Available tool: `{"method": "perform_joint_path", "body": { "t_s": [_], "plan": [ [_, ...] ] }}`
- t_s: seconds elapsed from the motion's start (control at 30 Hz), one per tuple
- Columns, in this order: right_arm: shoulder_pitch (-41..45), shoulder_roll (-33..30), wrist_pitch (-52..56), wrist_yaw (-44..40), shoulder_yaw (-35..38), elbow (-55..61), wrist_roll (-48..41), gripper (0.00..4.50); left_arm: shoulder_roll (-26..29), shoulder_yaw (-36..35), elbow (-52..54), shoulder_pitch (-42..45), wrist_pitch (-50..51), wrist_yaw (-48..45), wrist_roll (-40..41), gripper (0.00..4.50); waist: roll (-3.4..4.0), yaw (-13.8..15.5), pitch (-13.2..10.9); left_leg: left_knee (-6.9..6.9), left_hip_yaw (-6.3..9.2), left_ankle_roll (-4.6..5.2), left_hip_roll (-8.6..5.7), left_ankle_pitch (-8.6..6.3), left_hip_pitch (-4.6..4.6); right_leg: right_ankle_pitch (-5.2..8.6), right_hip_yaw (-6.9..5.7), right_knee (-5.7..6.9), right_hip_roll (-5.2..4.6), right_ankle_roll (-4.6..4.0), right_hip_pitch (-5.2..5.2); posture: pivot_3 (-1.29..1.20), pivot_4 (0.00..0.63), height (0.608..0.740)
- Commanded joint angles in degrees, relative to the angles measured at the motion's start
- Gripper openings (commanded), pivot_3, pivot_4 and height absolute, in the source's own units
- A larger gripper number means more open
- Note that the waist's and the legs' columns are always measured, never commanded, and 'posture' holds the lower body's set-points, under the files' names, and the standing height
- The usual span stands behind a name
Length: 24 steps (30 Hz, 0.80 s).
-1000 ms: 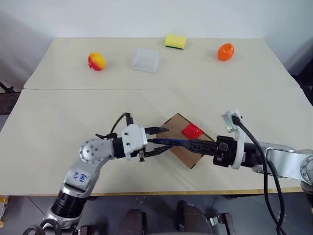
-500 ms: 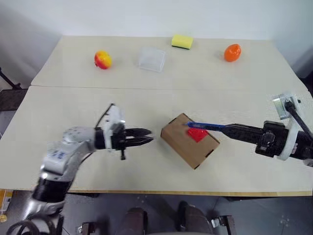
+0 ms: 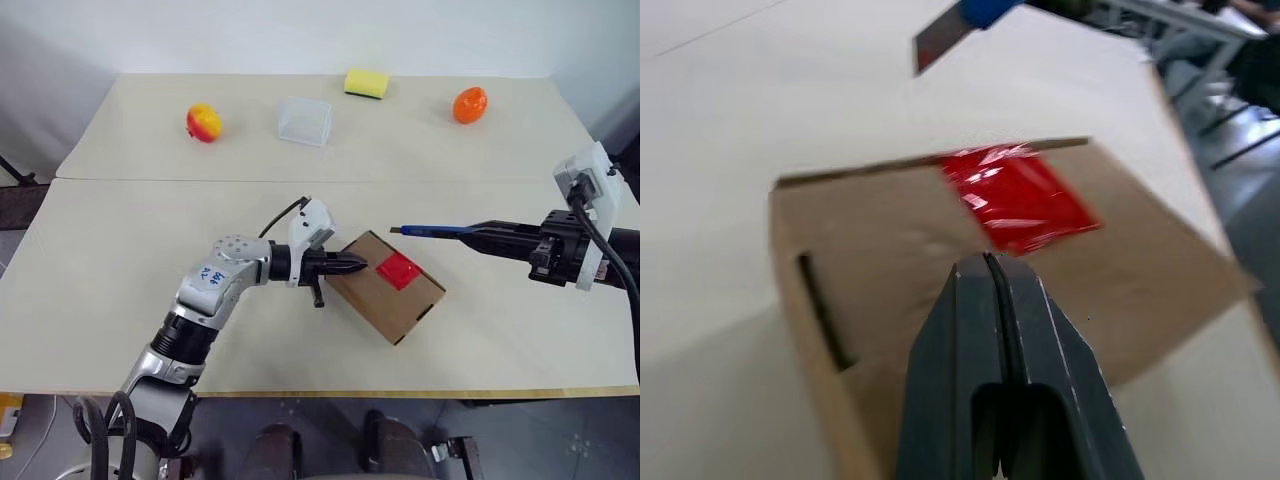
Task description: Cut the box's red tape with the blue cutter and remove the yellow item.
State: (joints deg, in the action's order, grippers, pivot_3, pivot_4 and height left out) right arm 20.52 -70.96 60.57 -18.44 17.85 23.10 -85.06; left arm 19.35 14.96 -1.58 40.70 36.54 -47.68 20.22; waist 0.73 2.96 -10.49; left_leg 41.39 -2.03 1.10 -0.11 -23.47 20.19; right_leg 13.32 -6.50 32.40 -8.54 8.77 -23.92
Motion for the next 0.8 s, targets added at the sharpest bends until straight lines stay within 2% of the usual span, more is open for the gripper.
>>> {"method": "perform_joint_path", "body": {
  "t_s": [0.03, 0.2, 0.37, 0.8],
  "plan": [
    [1.80, 1.67, 0.01, -1.12, -1.20, 0.23, 2.34, 0.15, -1.12, 1.35, 1.89, 0.97, 2.22, 1.41, -1.15, 0.00, 0.00, 0.08, 0.00, 0.02, 0.00, 0.00, -0.01, 0.00, 0.01, 0.00, 0.00, 0.00, 0.00, 0.01, 0.00, 0.00, 0.150, 0.740],
    [0.98, 3.37, -0.32, -2.69, -2.41, 1.21, 8.03, 0.15, -0.79, 2.78, 3.74, 0.28, 4.12, 0.88, -1.78, 0.00, 0.00, 0.07, 0.00, 0.02, 0.00, 0.00, 0.00, 0.00, -0.01, -0.01, 0.00, 0.02, 0.00, 0.01, 0.00, 0.00, 0.150, 0.740],
    [1.22, 5.05, 0.58, -3.43, -1.74, 0.96, 9.57, 0.15, -0.73, 2.80, 4.71, 0.05, 5.18, 0.89, -1.79, 0.00, 0.01, 0.03, 0.00, 0.03, 0.00, 0.00, 0.00, 0.00, -0.01, -0.01, 0.00, 0.03, 0.00, 0.01, 0.01, 0.00, 0.150, 0.740],
    [-1.63, 3.81, 3.57, -7.57, -0.51, 1.81, 13.31, 0.15, -1.67, 3.37, 4.89, 0.05, 5.84, 1.32, -2.36, 0.00, 0.01, 0.06, 0.00, 0.05, 0.00, 0.00, 0.00, 0.00, -0.03, -0.01, 0.00, 0.04, 0.00, 0.01, 0.02, 0.00, 0.150, 0.740]
  ]
}}
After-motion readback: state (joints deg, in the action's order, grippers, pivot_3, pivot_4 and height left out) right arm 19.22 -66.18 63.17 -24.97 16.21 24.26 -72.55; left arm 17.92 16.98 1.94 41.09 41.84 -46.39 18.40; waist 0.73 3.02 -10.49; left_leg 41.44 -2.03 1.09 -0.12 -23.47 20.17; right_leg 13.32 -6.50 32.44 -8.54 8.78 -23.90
